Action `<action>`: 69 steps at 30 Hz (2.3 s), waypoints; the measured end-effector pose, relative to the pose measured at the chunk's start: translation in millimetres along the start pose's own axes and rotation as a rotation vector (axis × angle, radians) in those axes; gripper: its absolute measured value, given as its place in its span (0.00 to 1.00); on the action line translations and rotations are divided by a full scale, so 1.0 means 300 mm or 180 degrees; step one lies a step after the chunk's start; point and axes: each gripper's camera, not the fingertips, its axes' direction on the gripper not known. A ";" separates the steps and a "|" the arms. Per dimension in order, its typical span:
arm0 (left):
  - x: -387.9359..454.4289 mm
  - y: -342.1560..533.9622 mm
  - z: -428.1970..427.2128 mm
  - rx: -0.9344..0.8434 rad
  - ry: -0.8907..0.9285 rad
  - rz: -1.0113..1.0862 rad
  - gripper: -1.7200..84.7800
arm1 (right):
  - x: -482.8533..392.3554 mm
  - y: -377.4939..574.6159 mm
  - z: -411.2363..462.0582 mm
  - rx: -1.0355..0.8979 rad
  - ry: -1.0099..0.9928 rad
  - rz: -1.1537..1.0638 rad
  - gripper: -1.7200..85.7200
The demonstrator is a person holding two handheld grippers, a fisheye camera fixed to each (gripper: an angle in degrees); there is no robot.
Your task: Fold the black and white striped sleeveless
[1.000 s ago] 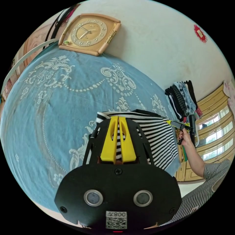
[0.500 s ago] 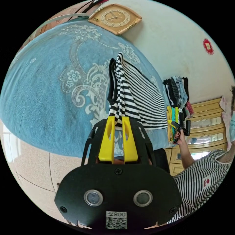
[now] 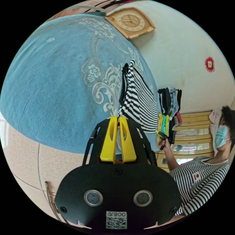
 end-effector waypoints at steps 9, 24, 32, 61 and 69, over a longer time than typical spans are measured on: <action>-0.074 0.166 0.074 0.0370 -0.0227 0.0123 0.05 | -0.008 0.015 0.001 0.0008 -0.0004 0.0015 0.03; 0.735 0.547 1.362 -0.1292 -0.0208 0.3420 0.15 | -0.081 -0.006 -0.070 0.0081 -0.0265 0.0021 0.03; 0.698 0.688 1.623 -0.1267 -0.0689 0.3490 0.05 | -0.161 -0.061 -0.066 0.0035 -0.0097 -0.0182 0.04; 0.611 0.809 1.749 -0.1231 -0.0463 0.3290 0.04 | -0.288 -0.667 -0.069 0.0490 0.0247 0.0167 0.12; 0.657 0.765 1.607 -0.1146 -0.0412 0.3203 0.04 | -0.384 -0.755 -0.093 0.0407 0.0089 0.0124 0.05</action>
